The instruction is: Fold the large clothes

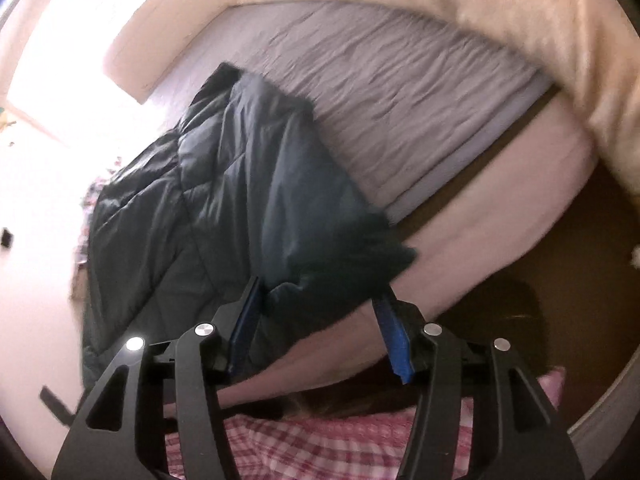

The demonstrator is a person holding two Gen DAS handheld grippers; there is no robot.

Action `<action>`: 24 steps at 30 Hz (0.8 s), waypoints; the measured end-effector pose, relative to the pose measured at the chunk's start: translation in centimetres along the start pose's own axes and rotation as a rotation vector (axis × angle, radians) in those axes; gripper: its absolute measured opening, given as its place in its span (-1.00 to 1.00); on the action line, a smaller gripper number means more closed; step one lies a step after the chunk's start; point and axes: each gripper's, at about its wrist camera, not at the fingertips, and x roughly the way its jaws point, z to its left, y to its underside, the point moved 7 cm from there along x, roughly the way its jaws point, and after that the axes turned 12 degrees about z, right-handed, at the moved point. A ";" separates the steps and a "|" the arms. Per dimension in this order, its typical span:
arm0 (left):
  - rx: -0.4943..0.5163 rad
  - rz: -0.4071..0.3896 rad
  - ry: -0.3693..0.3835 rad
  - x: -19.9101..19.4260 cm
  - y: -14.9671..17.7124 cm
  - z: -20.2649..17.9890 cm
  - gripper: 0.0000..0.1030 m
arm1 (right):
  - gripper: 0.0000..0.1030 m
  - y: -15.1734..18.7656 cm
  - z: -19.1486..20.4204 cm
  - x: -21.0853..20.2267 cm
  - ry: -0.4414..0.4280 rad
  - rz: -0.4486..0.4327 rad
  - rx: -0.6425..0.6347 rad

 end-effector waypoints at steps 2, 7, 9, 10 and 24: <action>-0.004 -0.001 0.019 0.0 0.0 0.1 -0.49 | 0.05 -0.1 0.2 -1.7 0.074 -0.069 -0.017; -0.009 -0.004 0.050 0.0 0.1 0.3 -0.49 | -0.01 -0.4 4.5 -3.7 0.127 -0.137 -0.131; -0.008 -0.006 0.057 0.0 0.1 0.3 -0.49 | -0.34 -0.2 8.2 -3.2 0.078 -0.116 -0.255; -0.008 -0.006 0.060 0.0 0.1 0.4 -0.49 | -0.50 0.1 10.5 -2.5 0.050 -0.082 -0.323; 0.004 -0.028 0.140 -0.5 -0.1 0.4 -0.46 | -1.00 0.4 24.8 13.3 0.109 0.239 -0.676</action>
